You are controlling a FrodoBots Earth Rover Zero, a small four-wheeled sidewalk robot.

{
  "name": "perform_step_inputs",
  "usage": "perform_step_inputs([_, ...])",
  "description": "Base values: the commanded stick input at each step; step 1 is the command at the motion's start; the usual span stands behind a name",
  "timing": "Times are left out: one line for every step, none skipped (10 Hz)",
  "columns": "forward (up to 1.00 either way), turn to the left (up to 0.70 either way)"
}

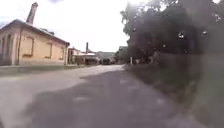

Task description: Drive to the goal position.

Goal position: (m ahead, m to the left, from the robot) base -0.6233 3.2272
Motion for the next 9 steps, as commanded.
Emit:
perform_step_inputs([0.70, 0.00])
perform_step_inputs([0.70, 0.00])
perform_step_inputs([0.70, 0.00])
perform_step_inputs([0.70, 0.00])
perform_step_inputs([0.70, 0.00])
perform_step_inputs([0.70, 0.00])
perform_step_inputs([0.70, -0.13])
perform_step_inputs([0.70, -0.27])
perform_step_inputs([0.70, -0.27])
